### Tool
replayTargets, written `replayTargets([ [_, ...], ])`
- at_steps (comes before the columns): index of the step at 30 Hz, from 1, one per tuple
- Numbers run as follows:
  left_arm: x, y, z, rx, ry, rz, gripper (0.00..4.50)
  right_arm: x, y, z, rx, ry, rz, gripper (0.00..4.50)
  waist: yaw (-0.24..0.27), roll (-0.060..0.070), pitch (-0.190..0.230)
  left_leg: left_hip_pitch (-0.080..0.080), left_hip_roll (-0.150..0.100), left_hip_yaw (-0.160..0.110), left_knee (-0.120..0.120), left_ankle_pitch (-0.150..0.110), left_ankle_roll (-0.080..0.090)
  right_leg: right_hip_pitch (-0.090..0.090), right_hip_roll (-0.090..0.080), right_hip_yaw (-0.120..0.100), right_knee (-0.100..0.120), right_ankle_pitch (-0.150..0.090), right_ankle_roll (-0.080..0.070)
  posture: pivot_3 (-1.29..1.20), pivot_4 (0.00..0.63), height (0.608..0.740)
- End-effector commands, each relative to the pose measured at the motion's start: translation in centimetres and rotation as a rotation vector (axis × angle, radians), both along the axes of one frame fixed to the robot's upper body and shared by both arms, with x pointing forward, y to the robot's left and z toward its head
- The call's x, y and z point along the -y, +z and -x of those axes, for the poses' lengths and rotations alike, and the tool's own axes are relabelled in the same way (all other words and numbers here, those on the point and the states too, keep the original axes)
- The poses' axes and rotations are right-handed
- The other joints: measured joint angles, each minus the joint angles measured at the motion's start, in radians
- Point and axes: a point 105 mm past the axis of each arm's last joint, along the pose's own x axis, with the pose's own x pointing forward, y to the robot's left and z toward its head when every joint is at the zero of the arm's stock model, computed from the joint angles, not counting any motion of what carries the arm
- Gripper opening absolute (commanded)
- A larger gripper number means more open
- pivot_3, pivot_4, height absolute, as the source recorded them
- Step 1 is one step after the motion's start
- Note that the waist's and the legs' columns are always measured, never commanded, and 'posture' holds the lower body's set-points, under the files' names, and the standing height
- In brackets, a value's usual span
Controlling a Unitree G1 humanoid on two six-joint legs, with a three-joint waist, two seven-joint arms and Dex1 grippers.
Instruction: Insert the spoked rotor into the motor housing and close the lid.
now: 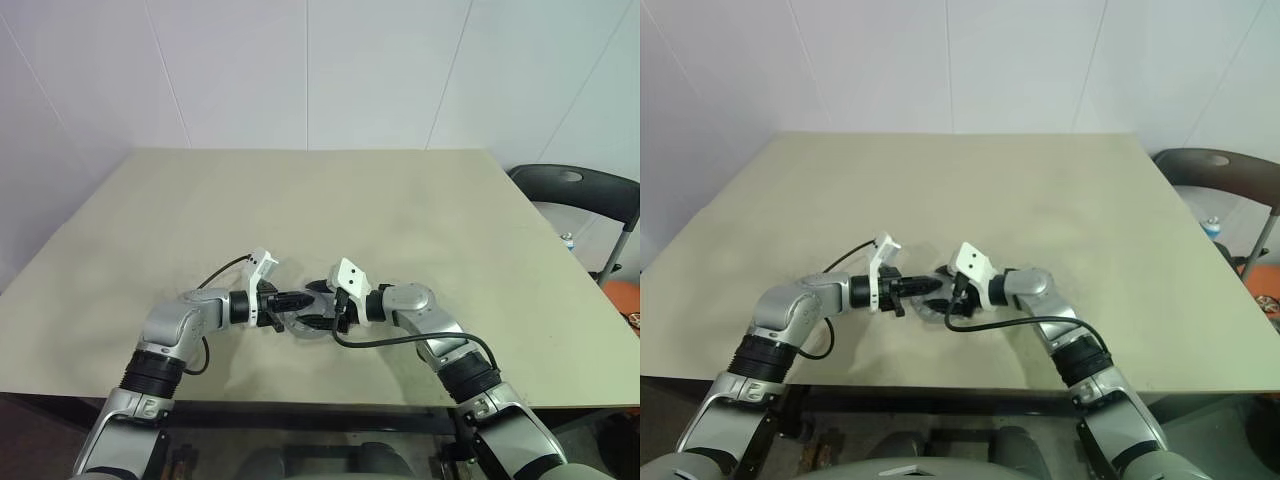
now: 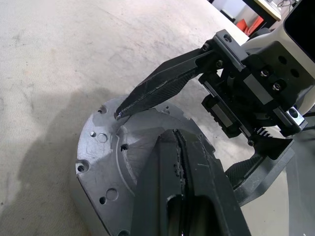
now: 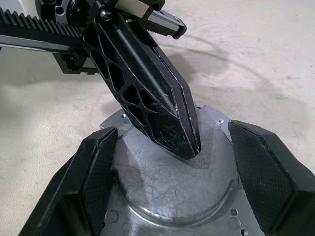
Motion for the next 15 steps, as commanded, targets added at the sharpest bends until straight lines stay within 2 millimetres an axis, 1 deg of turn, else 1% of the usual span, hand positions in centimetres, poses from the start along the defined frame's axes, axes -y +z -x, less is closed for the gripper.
replayTargets([
  [1, -0.6, 0.8, -0.7, 0.038, 0.024, -0.001, 0.0, 1.6, -3.2, 1.3, -0.162, -0.004, 0.1, 4.46, 0.0, 0.001, 0.0, 0.0, 0.0, 0.0, 0.0, 0.0, 0.0, 0.0, 0.0, 0.0, 0.0, 0.0, 0.0, 0.0, 0.0, 0.74],
  [7, -0.9, 0.6, -1.0, 0.037, 0.035, -0.005, 0.0, 2.1, -2.5, 0.9, -0.169, -0.036, 0.075, 4.46, 0.0, 0.001, 0.0, -0.001, 0.0, 0.0, -0.001, 0.0, 0.0, -0.001, 0.0, 0.0, 0.0, 0.0, 0.001, 0.0, 0.0, 0.74],
  [9, -1.0, 0.6, -1.1, 0.037, 0.039, -0.005, 0.0, 2.4, -1.9, 0.1, -0.16, -0.083, 0.049, 4.46, 0.0, 0.001, 0.0, -0.001, 0.0, 0.0, -0.001, 0.0, 0.0, -0.001, 0.0, 0.0, 0.0, 0.0, 0.001, 0.0, 0.0, 0.74],
  [11, -1.0, 0.8, -1.2, 0.039, 0.04, -0.006, 0.0, 2.7, -1.0, -1.0, -0.144, -0.138, 0.013, 4.46, 0.0, 0.001, 0.0, -0.001, 0.0, 0.0, -0.001, 0.0, 0.0, -0.001, 0.0, 0.0, 0.0, 0.0, 0.001, 0.0, 0.0, 0.74],
  [12, -1.1, 0.8, -1.3, 0.04, 0.04, -0.008, 0.0, 2.9, 0.1, -1.6, -0.154, -0.167, -0.038, 4.46, 0.0, 0.001, 0.001, -0.001, 0.0, 0.0, -0.001, 0.0, 0.0, -0.001, 0.0, 0.0, 0.0, 0.0, 0.001, 0.0, 0.0, 0.74],
  [15, -1.2, 0.7, -1.4, 0.04, 0.044, -0.011, 0.0, 3.0, 2.7, -2.6, -0.18, -0.199, -0.153, 4.46, 0.001, 0.002, 0.002, -0.002, 0.0, 0.0, 0.0, 0.0, 0.0, -0.002, 0.0, 0.0, 0.0, 0.0, 0.001, 0.0, 0.0, 0.74],
])
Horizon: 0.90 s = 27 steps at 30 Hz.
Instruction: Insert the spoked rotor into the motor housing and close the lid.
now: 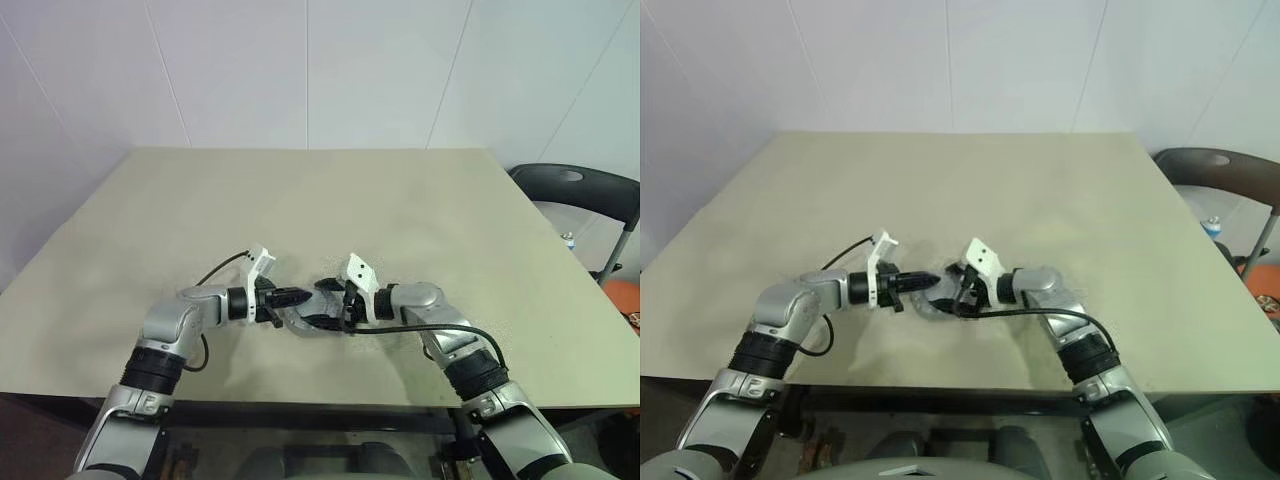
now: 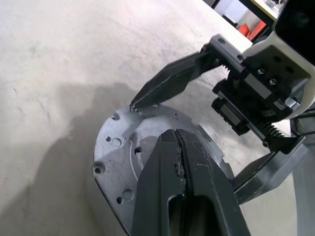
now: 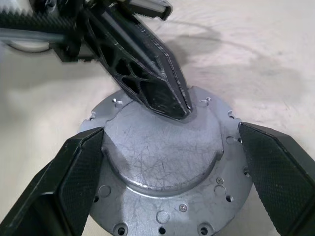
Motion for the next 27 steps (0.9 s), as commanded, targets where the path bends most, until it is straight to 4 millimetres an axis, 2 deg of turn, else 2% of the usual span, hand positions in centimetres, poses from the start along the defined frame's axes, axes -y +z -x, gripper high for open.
replayTargets([
  [1, -0.7, 0.2, -0.5, 0.01, 0.023, -0.017, 0.0, 1.3, 3.9, -2.0, -0.023, -0.097, -0.133, 4.46, 0.001, 0.001, 0.001, 0.0, 0.0, 0.0, 0.0, 0.0, 0.0, 0.0, 0.0, 0.0, 0.0, 0.0, 0.0, 0.0, 0.0, 0.74],
  [2, -0.8, 0.1, -0.6, 0.008, 0.025, -0.018, 0.0, 1.3, 5.3, -2.0, -0.032, -0.084, -0.184, 4.46, 0.002, 0.001, 0.001, -0.001, 0.0, 0.0, 0.0, 0.0, 0.0, -0.001, 0.0, 0.0, 0.0, 0.0, 0.0, 0.0, 0.0, 0.74],
  [4, -0.8, 0.0, -0.6, 0.007, 0.026, -0.02, 0.0, 1.2, 7.1, -1.8, -0.048, -0.062, -0.239, 4.46, 0.0, 0.002, 0.002, -0.007, 0.0, 0.0, 0.001, 0.0, 0.0, -0.007, 0.0, 0.0, 0.0, 0.001, 0.0, 0.0, 0.0, 0.74],
  [7, -0.9, -0.1, -0.8, 0.005, 0.026, -0.024, 0.0, 1.6, 7.9, -2.1, -0.046, -0.075, -0.251, 4.46, 0.001, 0.001, 0.001, -0.019, 0.0, 0.0, 0.001, 0.0, 0.0, -0.019, -0.001, 0.0, 0.002, 0.002, 0.002, 0.0, 0.0, 0.74],
  [11, -0.9, -0.2, -1.0, 0.007, 0.026, -0.029, 0.0, 2.2, 7.2, -3.1, -0.043, -0.143, -0.222, 4.46, 0.0, 0.001, 0.002, -0.021, 0.0, 0.0, -0.002, 0.0, 0.0, -0.022, -0.001, 0.0, 0.001, 0.002, 0.002, 0.0, 0.0, 0.74],
  [19, -1.3, -0.6, -1.1, -0.001, 0.046, -0.041, 0.0, 2.3, 5.0, -3.2, -0.071, -0.186, -0.171, 4.46, -0.001, 0.001, 0.002, -0.026, -0.001, 0.0, 0.0, 0.0, 0.0, -0.026, -0.002, 0.001, 0.001, 0.002, 0.001, 0.0, 0.0, 0.74],
  [22, -1.5, -0.8, -1.0, -0.005, 0.053, -0.044, 0.0, 2.9, 5.2, -3.7, -0.104, -0.216, -0.196, 4.46, -0.001, 0.001, 0.002, -0.026, -0.001, 0.0, 0.0, 0.0, 0.0, -0.026, -0.002, 0.001, 0.001, 0.002, 0.001, 0.0, 0.0, 0.74],
  [24, -1.6, -0.9, -1.0, -0.007, 0.056, -0.047, 0.0, 3.3, 5.6, -3.4, -0.192, -0.194, -0.23, 4.46, -0.001, 0.001, 0.002, -0.026, -0.001, 0.0, 0.0, 0.0, 0.0, -0.026, -0.002, 0.001, 0.002, 0.002, 0.001, 0.0, 0.0, 0.74],
  [27, -1.6, -0.9, -0.9, -0.007, 0.055, -0.048, 0.0, 4.4, 6.5, -1.1, -0.409, -0.068, -0.283, 4.46, 0.002, 0.001, 0.002, -0.026, -0.001, 0.0, 0.001, 0.0, 0.0, -0.026, -0.002, 0.001, 0.002, 0.003, 0.001, 0.0, 0.0, 0.74],
])
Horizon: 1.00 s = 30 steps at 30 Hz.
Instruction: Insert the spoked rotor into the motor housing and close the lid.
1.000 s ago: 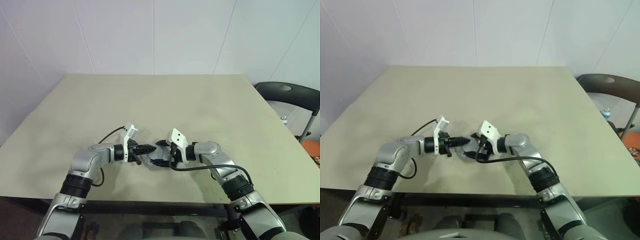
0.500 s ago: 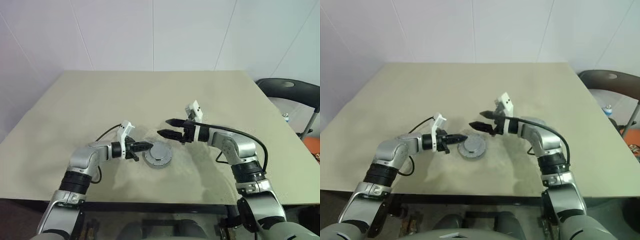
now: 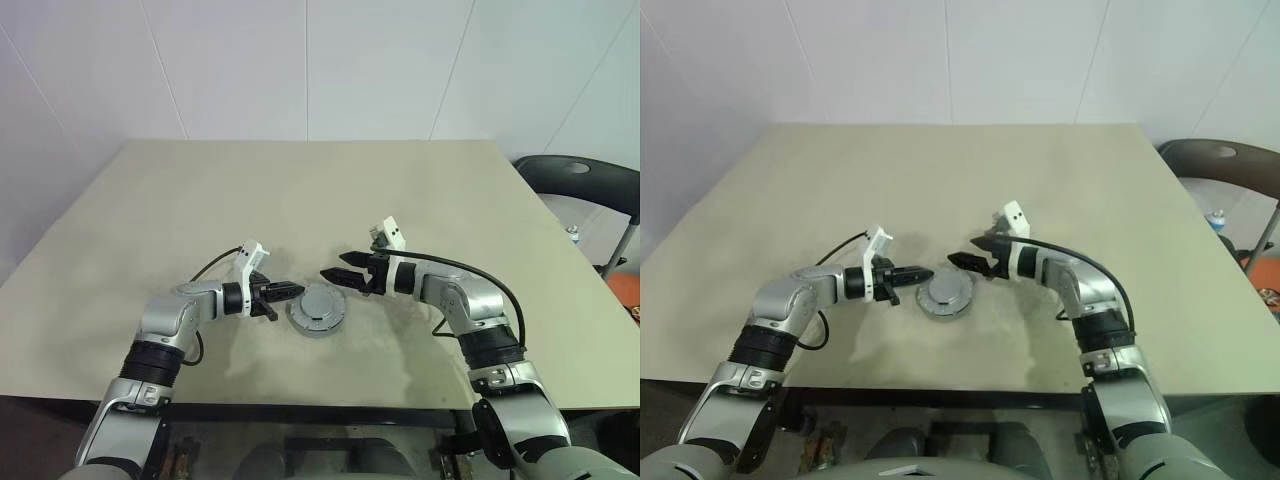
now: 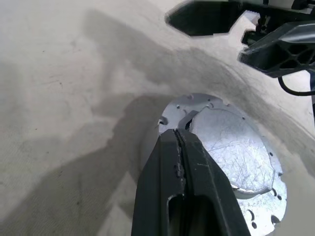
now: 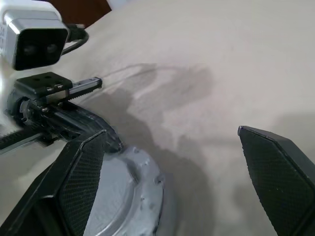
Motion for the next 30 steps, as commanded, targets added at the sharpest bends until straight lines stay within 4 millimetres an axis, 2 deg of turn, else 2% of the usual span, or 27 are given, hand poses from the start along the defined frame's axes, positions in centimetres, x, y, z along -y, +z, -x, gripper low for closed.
replayTargets([
  [1, -0.6, -0.3, 0.0, -0.005, 0.018, -0.015, 0.0, 1.2, 2.8, 2.2, -0.149, 0.146, -0.118, 4.46, 0.002, 0.0, 0.0, 0.0, 0.0, 0.0, 0.0, 0.0, 0.0, 0.0, 0.0, 0.0, 0.0, 0.0, 0.0, 0.0, 0.0, 0.74],
  [6, -0.8, -0.5, 0.1, -0.009, 0.026, -0.019, 0.0, 4.4, -0.5, 5.6, -0.282, 0.246, 0.103, 4.46, 0.002, 0.0, 0.0, -0.002, 0.0, 0.0, 0.001, -0.001, 0.002, 0.0, -0.001, 0.0, -0.002, 0.0, 0.0, 0.0, 0.0, 0.74],
  [9, -0.8, -0.7, 0.2, -0.013, 0.03, -0.02, 0.0, 5.3, -1.6, 6.1, -0.316, 0.243, 0.161, 4.46, -0.002, 0.0, 0.0, -0.002, 0.0, 0.0, 0.001, -0.001, 0.002, 0.0, -0.001, 0.0, -0.002, 0.0, 0.0, 0.0, 0.0, 0.74],
  [15, -0.8, -0.9, 0.3, -0.016, 0.042, -0.015, 0.0, 4.2, -2.9, 4.4, -0.293, 0.139, 0.159, 4.46, -0.003, -0.001, -0.001, 0.003, 0.0, 0.001, 0.002, -0.001, 0.002, 0.004, 0.0, 0.0, -0.001, 0.0, 0.0, 0.0, 0.0, 0.74],
  [19, -0.8, -1.1, 0.4, -0.019, 0.051, -0.016, 0.0, 3.2, -3.1, 4.3, -0.288, 0.116, 0.129, 4.46, -0.003, -0.001, -0.001, 0.01, 0.0, 0.001, 0.002, -0.001, 0.002, 0.01, 0.0, 0.0, 0.0, 0.0, 0.0, 0.0, 0.0, 0.74],
  [23, -0.9, -1.1, 0.6, -0.021, 0.05, -0.017, 0.0, 3.2, -4.1, 4.7, -0.308, 0.103, 0.143, 4.46, -0.002, -0.002, -0.002, 0.011, 0.0, 0.001, 0.003, -0.001, 0.002, 0.011, 0.001, 0.0, 0.0, 0.0, 0.0, 0.0, 0.0, 0.74],
  [25, -1.0, -0.4, 1.1, -0.014, 0.022, 0.002, 0.0, 3.4, -4.3, 4.8, -0.314, 0.095, 0.149, 4.46, -0.003, -0.002, -0.002, 0.011, 0.0, 0.001, 0.003, -0.001, 0.002, 0.011, 0.001, 0.0, 0.0, 0.0, 0.0, 0.0, 0.0, 0.74],
  [28, -1.2, 2.1, 2.4, 0.024, -0.064, 0.064, 0.0, 3.4, -4.4, 4.7, -0.312, 0.09, 0.154, 4.46, -0.005, -0.002, -0.002, 0.011, 0.0, 0.001, 0.002, -0.001, 0.002, 0.011, 0.001, 0.0, 0.0, 0.0, 0.0, 0.0, 0.0, 0.74],
  [30, -1.6, 2.6, 2.8, 0.031, -0.087, 0.055, 0.0, 3.5, -4.7, 4.7, -0.304, 0.088, 0.17, 4.46, -0.003, -0.002, -0.002, 0.011, 0.001, 0.001, 0.002, -0.001, 0.002, 0.01, 0.001, 0.0, 0.0, 0.0, 0.0, 0.0, 0.0, 0.74],
])
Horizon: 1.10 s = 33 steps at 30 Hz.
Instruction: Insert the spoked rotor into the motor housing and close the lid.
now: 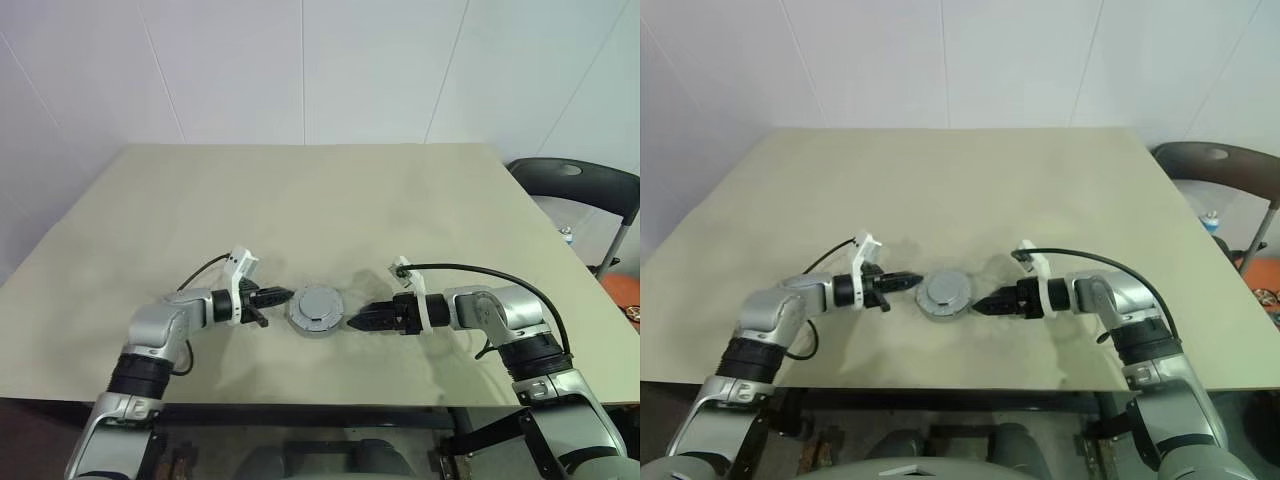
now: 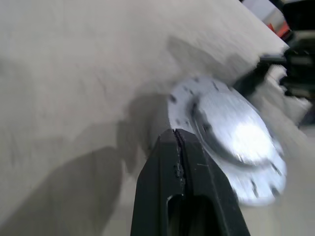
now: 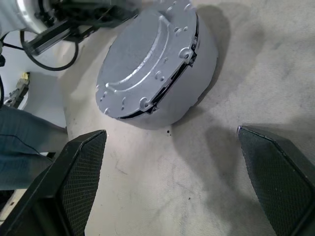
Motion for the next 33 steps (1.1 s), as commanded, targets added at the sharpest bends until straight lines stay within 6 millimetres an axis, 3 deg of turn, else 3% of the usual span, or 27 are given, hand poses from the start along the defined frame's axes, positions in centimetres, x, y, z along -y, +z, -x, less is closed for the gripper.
replayTargets([
  [1, 0.1, 2.5, 0.6, 0.06, -0.075, 0.029, 0.0, 0.2, -1.3, 0.0, -0.003, -0.019, 0.054, 4.46, 0.0, 0.0, 0.0, 0.0, 0.0, 0.0, 0.0, 0.0, 0.0, 0.0, 0.0, 0.0, 0.0, 0.0, 0.0, 0.0, 0.0, 0.74],
  [6, -1.2, 1.3, -0.1, 0.036, -0.024, -0.026, 0.0, -0.2, -1.8, 0.1, 0.014, -0.001, 0.07, 4.46, -0.002, 0.0, 0.0, 0.003, 0.0, 0.0, 0.001, 0.0, 0.0, 0.003, 0.001, 0.0, 0.0, 0.0, -0.001, 0.0, 0.0, 0.74],
  [14, 0.1, 0.8, 0.1, 0.029, -0.018, -0.023, 0.0, -0.4, -1.8, 0.1, 0.005, -0.015, 0.058, 4.46, -0.004, 0.0, 0.0, 0.005, 0.001, 0.0, 0.002, 0.0, 0.0, 0.004, 0.002, 0.001, 0.001, 0.0, 0.0, 0.0, 0.0, 0.74],
  [17, 0.4, 0.5, -0.1, 0.028, -0.006, -0.026, 0.0, -0.9, -1.7, 0.9, -0.044, 0.007, 0.032, 4.46, -0.002, -0.001, 0.0, 0.005, 0.001, 0.0, 0.002, 0.0, 0.0, 0.004, 0.002, 0.001, 0.001, 0.0, 0.0, 0.0, 0.0, 0.74],
  [21, 0.8, 0.4, -0.2, 0.026, 0.003, -0.022, 0.0, -2.9, 0.2, 2.8, -0.241, 0.044, -0.141, 4.46, 0.0, -0.001, 0.0, 0.003, 0.001, 0.0, 0.002, 0.0, 0.0, 0.003, 0.002, 0.001, 0.001, 0.0, 0.0, 0.0, 0.0, 0.74],
  [24, 0.8, 0.1, -0.1, 0.024, 0.008, -0.021, 0.0, -3.7, 0.5, 3.3, -0.305, 0.057, -0.161, 4.46, 0.001, -0.001, 0.0, 0.0, 0.001, 0.0, 0.0, 0.0, 0.0, -0.001, 0.001, 0.001, 0.001, 0.0, 0.0, 0.0, 0.0, 0.74],
  [27, 0.8, -0.3, -0.1, 0.019, 0.019, -0.024, 0.0, -4.4, 0.9, 3.1, -0.315, 0.063, -0.163, 4.46, 0.002, 0.0, 0.0, -0.003, 0.0, 0.0, -0.001, 0.0, 0.0, -0.004, 0.001, 0.001, 0.001, 0.0, 0.0, 0.0, 0.0, 0.74],
  [33, 0.6, -0.5, 0.0, 0.018, 0.037, -0.027, 0.0, -4.3, -0.7, 1.9, -0.206, 0.039, -0.045, 4.46, -0.001, 0.0, 0.0, -0.001, 0.0, 0.0, -0.001, 0.0, 0.0, -0.003, 0.0, 0.001, 0.001, 0.0, 0.0, 0.0, 0.0, 0.74],
])
